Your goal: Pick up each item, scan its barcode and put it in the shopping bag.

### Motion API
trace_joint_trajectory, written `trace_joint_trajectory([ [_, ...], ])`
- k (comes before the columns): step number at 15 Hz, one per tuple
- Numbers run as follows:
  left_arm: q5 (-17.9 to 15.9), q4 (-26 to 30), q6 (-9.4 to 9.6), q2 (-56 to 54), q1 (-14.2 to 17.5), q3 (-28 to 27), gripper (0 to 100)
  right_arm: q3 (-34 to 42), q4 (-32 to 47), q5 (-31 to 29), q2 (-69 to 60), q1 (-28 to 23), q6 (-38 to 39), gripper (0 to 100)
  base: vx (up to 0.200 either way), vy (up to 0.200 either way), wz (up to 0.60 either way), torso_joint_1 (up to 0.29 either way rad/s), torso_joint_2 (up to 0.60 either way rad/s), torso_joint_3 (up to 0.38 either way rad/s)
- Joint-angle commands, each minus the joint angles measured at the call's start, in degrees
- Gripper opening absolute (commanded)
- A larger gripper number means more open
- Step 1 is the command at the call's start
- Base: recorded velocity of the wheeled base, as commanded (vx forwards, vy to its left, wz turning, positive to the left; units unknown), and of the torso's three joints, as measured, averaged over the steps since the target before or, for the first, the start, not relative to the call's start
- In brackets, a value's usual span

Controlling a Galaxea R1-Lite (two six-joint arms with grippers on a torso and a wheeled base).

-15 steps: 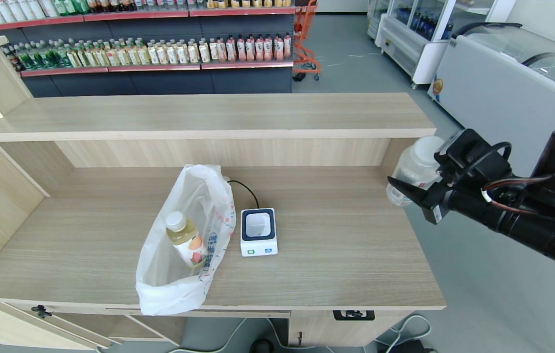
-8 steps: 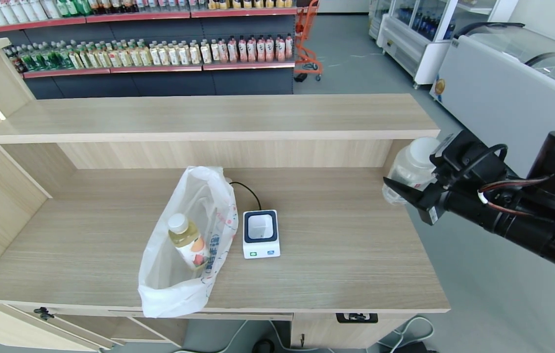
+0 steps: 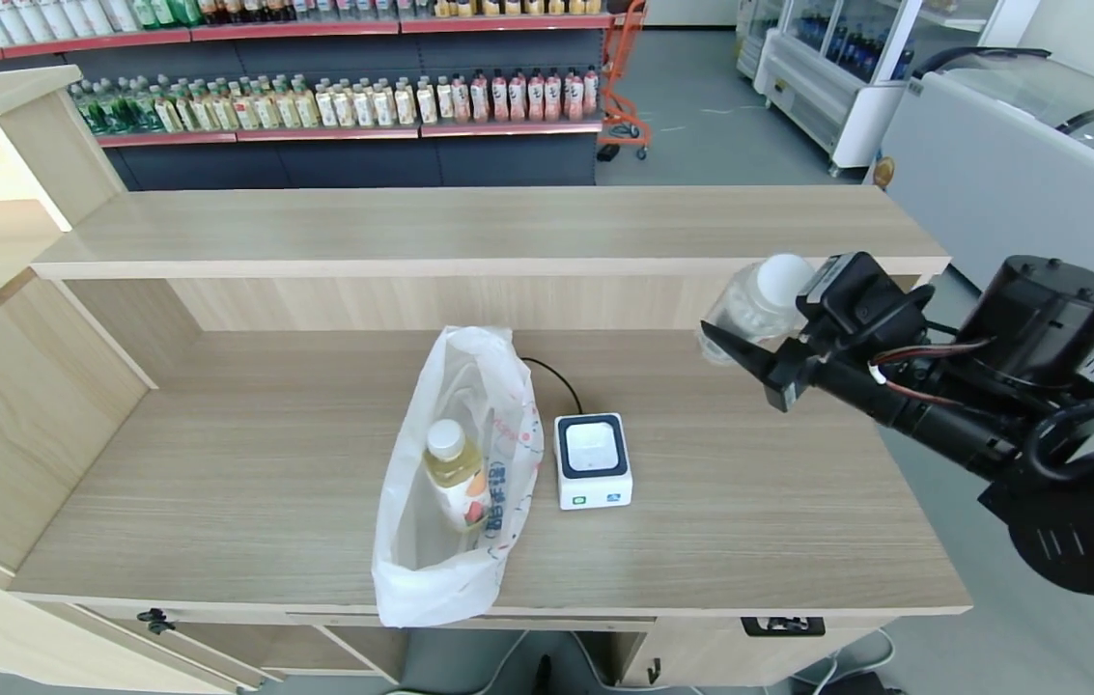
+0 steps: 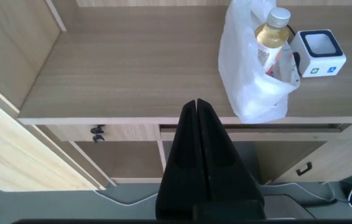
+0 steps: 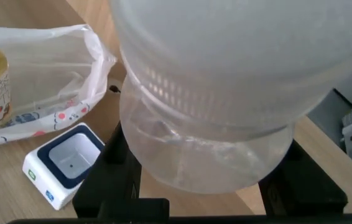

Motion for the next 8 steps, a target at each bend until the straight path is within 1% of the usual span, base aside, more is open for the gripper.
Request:
trace_joint_trajectory([
  [1, -0.01, -0.03, 0.06, -0.02, 0.0, 0.01, 0, -3.17, -1.46, 0.96, 6.01, -0.27, -0.01, 0, 0.0, 0.2, 0.0, 0.002, 0.0, 0.007],
  [2, -0.01, -0.12, 0.24, -0.02, 0.0, 0.01, 0, -5.19, -2.69, 2.54, 9.53, -0.27, -0.01, 0, 0.0, 0.2, 0.0, 0.002, 0.0, 0.002],
  [3, -0.01, -0.03, -0.03, -0.02, 0.0, -0.08, 0, -5.98, -3.4, 3.51, 11.2, -0.27, -0.01, 0, 0.0, 0.2, 0.0, 0.007, 0.0, 0.002],
  [6, -0.01, -0.03, -0.11, -0.02, 0.0, 0.01, 0, -7.56, -8.94, 3.68, 16.82, -0.62, 0.26, 0, 0.0, 0.0, 0.0, 0.0, 0.0, 0.0],
  [8, -0.01, -0.03, -0.11, -0.02, 0.0, 0.01, 0, -7.56, -10.69, 3.86, 19.55, -0.97, 0.35, 0, 0.0, 0.0, 0.0, 0.0, 0.0, 0.0],
])
